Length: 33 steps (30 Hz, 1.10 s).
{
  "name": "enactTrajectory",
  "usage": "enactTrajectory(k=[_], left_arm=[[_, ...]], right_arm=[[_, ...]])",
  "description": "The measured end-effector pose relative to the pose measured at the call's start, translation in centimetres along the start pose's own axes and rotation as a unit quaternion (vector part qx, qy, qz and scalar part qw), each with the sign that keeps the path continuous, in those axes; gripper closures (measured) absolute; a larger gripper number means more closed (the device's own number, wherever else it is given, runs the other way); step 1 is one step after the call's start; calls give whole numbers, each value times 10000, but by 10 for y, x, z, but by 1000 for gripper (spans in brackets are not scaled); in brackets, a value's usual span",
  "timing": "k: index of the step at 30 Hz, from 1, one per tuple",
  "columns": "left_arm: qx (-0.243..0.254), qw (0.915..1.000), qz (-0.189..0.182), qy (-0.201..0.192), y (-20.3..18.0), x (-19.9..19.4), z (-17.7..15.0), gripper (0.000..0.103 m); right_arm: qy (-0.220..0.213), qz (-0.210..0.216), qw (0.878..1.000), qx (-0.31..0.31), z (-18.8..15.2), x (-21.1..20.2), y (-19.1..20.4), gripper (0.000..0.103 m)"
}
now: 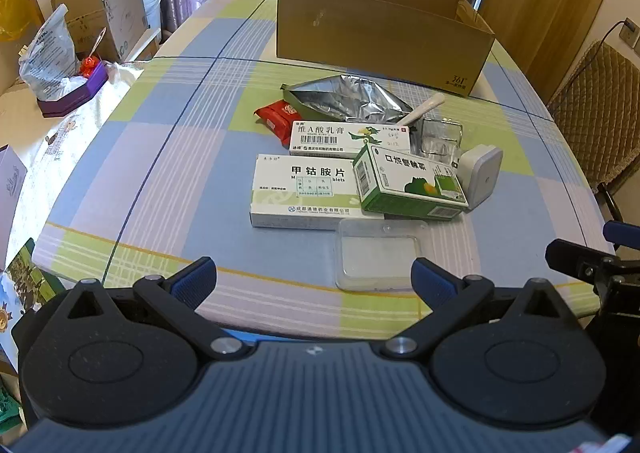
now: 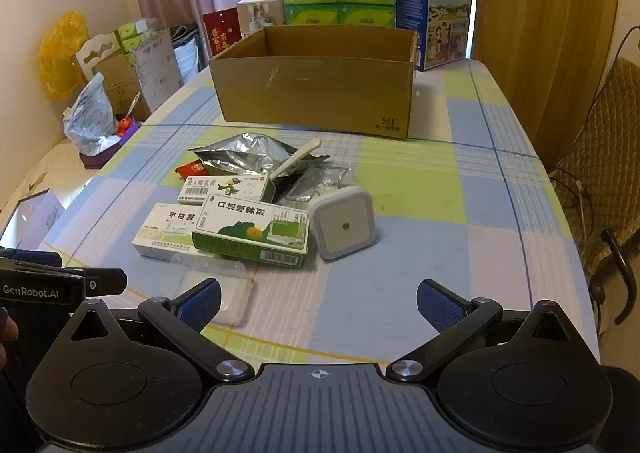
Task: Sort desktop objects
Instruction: 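Move both grippers toward the items in front of the cardboard box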
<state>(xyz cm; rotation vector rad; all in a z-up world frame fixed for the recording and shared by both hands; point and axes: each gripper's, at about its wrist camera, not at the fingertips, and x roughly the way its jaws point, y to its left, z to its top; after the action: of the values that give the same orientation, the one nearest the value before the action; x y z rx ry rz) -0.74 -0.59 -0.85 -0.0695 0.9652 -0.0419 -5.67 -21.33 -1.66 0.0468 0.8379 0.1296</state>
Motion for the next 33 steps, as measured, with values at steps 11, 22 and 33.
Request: enactTrajectory(k=[11,22,33], left_arm=[[55,10000,5,38,-3,-2,-4,1],[114,9999,9,63,-7,-3,-3,1],[163,9998,34,110,-13,-3,-4,1]], right_arm=[[-3,18,10000,-14,-2,0,-1,2],[16,2,10000,-66,0,1,-2,2],[126,67,9999,-9,-3,5,-8,2]])
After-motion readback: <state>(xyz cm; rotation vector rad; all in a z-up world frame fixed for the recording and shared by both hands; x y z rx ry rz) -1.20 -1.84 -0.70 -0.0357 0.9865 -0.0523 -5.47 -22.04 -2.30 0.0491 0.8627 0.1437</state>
